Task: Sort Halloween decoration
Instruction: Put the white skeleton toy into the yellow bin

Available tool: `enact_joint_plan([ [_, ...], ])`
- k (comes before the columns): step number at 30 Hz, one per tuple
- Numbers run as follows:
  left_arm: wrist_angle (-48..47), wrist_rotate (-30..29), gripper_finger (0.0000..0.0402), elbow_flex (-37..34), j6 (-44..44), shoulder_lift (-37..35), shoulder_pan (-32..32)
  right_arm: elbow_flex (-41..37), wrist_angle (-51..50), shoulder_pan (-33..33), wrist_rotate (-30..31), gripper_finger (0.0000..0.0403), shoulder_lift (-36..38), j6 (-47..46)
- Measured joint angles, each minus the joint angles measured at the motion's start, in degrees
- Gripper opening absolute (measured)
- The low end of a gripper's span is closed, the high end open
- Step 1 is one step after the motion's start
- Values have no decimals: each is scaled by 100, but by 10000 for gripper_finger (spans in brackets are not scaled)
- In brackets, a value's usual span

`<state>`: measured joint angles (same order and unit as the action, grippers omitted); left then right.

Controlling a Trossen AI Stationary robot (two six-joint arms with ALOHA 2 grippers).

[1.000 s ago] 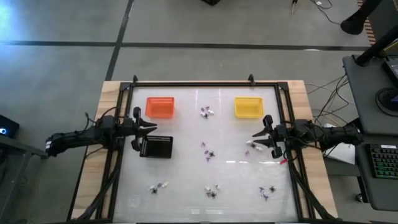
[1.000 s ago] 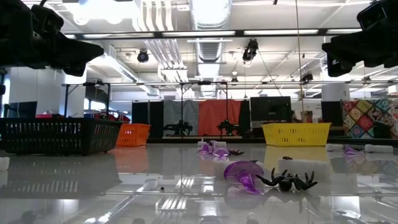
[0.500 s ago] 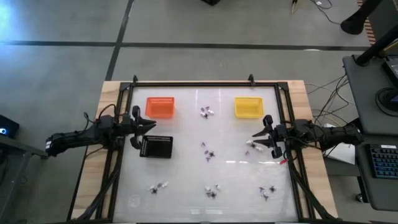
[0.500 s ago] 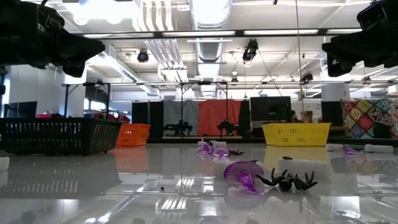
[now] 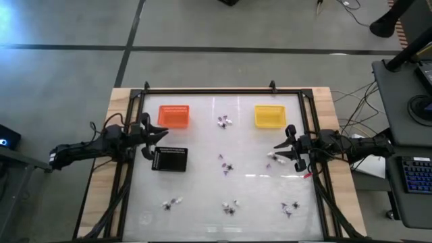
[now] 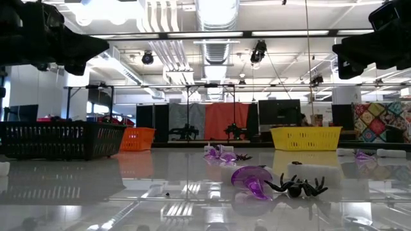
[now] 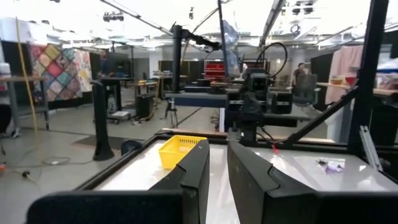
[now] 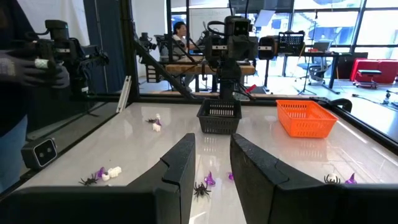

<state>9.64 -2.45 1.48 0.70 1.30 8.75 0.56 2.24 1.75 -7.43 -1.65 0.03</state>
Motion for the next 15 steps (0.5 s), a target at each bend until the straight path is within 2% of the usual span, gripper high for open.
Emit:
enact_joint_plan([
  [5, -16, 32, 40, 0, 316, 50, 0, -2, 0, -1, 1, 91, 0, 0],
  [15, -20, 36, 40, 0, 384, 57, 0, 0, 0, 0, 1, 91, 0, 0],
])
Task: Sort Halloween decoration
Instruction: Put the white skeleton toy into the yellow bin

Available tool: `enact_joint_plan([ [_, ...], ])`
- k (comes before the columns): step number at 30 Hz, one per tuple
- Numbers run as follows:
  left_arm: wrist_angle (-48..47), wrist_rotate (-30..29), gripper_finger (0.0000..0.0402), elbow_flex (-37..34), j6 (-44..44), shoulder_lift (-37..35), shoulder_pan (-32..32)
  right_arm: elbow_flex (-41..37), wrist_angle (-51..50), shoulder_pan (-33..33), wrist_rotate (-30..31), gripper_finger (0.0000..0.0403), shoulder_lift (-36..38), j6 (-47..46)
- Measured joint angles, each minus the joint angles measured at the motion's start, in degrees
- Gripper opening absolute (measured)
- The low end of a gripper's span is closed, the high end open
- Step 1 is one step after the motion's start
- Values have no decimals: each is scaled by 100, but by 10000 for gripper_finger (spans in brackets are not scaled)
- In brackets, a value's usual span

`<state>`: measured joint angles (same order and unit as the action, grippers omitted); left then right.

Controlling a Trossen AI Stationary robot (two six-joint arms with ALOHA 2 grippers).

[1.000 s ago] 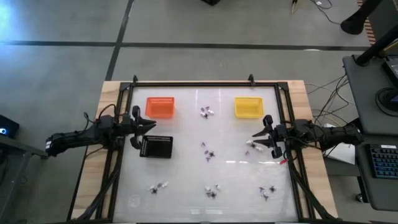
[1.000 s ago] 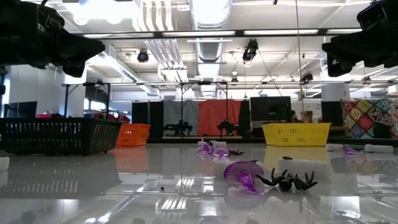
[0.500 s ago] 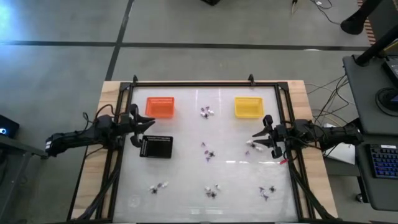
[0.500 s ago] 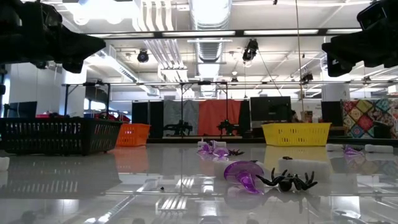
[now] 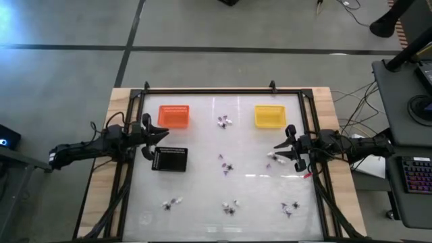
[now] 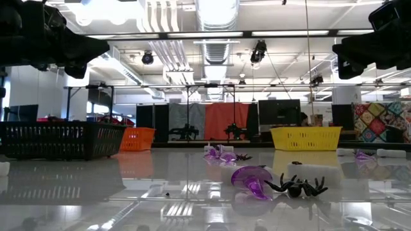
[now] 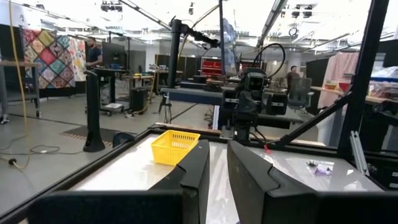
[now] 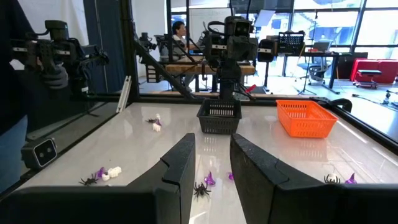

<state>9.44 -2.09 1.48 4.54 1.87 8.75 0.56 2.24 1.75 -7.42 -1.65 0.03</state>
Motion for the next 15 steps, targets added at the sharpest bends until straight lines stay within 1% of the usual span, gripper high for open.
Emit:
enact_joint_plan([
  [8, -3, -24, 36, 0, 471, 2, 0, 0, 0, 0, 0, 91, 0, 0],
  [15, -6, -43, 35, 0, 1296, 18, 0, -1, 0, 0, 0, 91, 0, 35],
])
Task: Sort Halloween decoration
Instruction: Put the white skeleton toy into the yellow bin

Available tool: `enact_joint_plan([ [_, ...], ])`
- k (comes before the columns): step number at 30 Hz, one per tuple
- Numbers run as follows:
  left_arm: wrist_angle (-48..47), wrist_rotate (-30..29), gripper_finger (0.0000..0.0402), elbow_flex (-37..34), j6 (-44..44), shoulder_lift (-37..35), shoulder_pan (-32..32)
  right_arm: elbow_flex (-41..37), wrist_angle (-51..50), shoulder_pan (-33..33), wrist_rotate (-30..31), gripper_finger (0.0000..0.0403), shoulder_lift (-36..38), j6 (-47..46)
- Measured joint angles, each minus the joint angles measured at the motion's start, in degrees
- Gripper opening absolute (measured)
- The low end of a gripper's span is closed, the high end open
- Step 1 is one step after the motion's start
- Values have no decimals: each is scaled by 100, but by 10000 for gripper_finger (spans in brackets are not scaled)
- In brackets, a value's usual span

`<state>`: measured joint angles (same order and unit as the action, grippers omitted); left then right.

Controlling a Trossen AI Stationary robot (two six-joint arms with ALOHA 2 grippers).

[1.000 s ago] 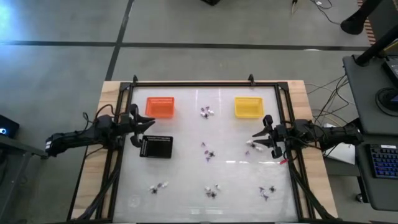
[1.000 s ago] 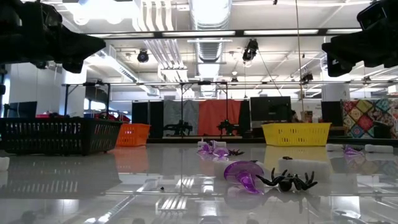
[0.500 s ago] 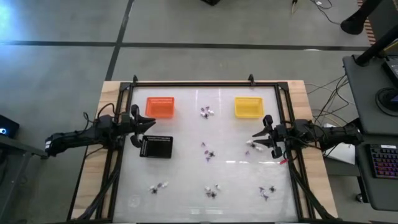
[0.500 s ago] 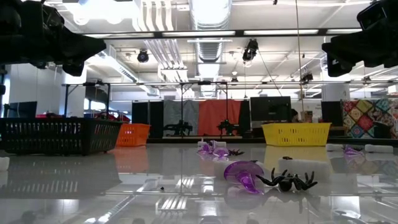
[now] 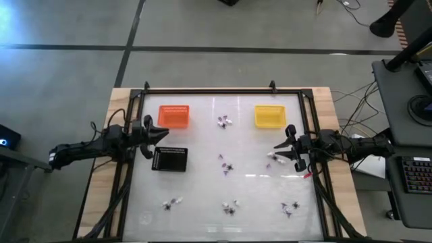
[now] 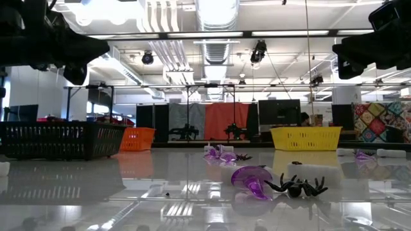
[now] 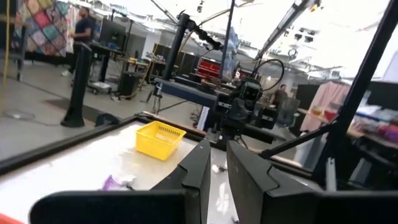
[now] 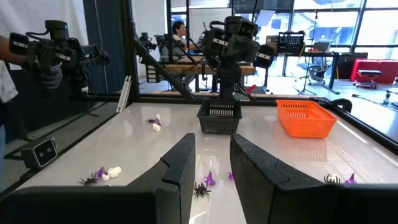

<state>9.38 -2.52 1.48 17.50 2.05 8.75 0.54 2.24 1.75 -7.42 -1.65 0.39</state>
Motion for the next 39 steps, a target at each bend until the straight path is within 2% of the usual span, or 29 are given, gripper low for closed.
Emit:
enact_joint_plan([
  [4, -1, -335, 35, 0, 326, 37, -2, 0, -2, -1, 6, 91, 0, 1335],
  [7, -6, -772, 35, 0, 422, 63, -2, -1, -2, -1, 4, 91, 0, 1918],
  [11, -3, -1056, 35, 0, 426, 74, 0, 1, -2, -1, 2, 91, 0, 2016],
  [23, 3, -1063, 35, 0, 898, 72, 0, 1, 8, -1, 6, 91, 0, 1923],
  [25, 3, -1063, 35, 0, 880, 72, 0, 1, 77, -1, 6, 91, 0, 1571],
  [34, -1, -1214, 35, 0, 857, 72, -2, 1, 837, -1, 141, 91, 0, -1225],
  [39, -1, -1214, 36, 0, 862, 72, 0, 0, 901, -4, 463, 91, 0, -1403],
])
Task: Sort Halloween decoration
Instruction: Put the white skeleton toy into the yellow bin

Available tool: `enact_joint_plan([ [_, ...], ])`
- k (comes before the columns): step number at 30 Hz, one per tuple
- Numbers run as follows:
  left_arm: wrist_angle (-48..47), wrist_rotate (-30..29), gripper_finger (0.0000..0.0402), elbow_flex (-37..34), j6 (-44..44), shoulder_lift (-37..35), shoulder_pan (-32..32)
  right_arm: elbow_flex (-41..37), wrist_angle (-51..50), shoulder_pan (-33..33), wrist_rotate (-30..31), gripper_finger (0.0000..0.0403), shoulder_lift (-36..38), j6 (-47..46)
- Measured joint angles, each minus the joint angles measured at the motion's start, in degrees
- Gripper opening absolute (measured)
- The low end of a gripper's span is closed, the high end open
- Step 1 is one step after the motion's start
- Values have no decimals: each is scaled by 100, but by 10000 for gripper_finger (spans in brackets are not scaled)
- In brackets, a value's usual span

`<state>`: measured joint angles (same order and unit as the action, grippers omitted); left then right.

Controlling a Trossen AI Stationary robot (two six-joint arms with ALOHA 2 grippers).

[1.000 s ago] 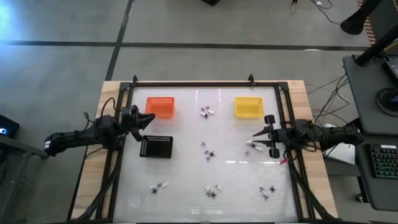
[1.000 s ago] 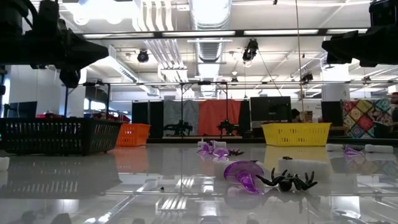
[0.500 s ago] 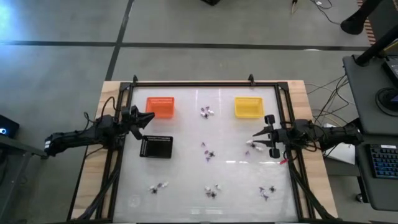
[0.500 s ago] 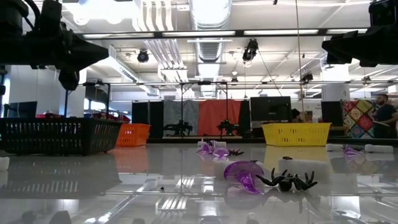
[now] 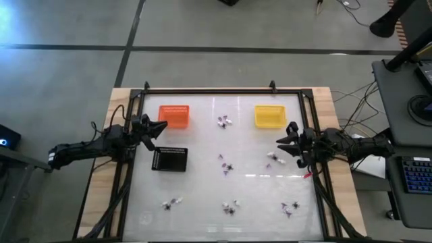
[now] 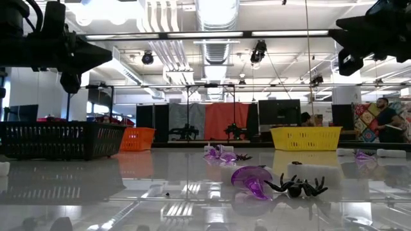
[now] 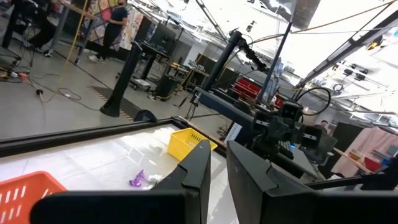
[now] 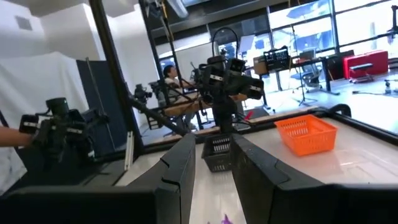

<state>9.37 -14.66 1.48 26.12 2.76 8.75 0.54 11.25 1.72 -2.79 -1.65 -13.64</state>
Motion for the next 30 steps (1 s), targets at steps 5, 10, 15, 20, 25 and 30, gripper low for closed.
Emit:
enact_joint_plan([
  [5, 0, 0, 36, 0, 34, 0, 0, -1, 16, 2, -11, 91, 0, 214],
  [10, 0, 0, 36, 0, 36, 4, -1, 1, 19, 2, -11, 91, 0, 852],
  [15, 0, 0, 36, 0, 36, 11, 0, 0, 34, 0, -6, 91, 0, -26],
  [20, 2, 0, 36, 0, 186, 11, 0, 1, 251, -11, 46, 91, 0, -313],
  [25, 6, -3, 36, 0, 337, 11, -2, 0, 564, -11, 299, 91, 0, -642],
  [30, 119, -247, 36, 0, 792, 11, 0, -1, 801, -13, 600, 91, 0, -930],
])
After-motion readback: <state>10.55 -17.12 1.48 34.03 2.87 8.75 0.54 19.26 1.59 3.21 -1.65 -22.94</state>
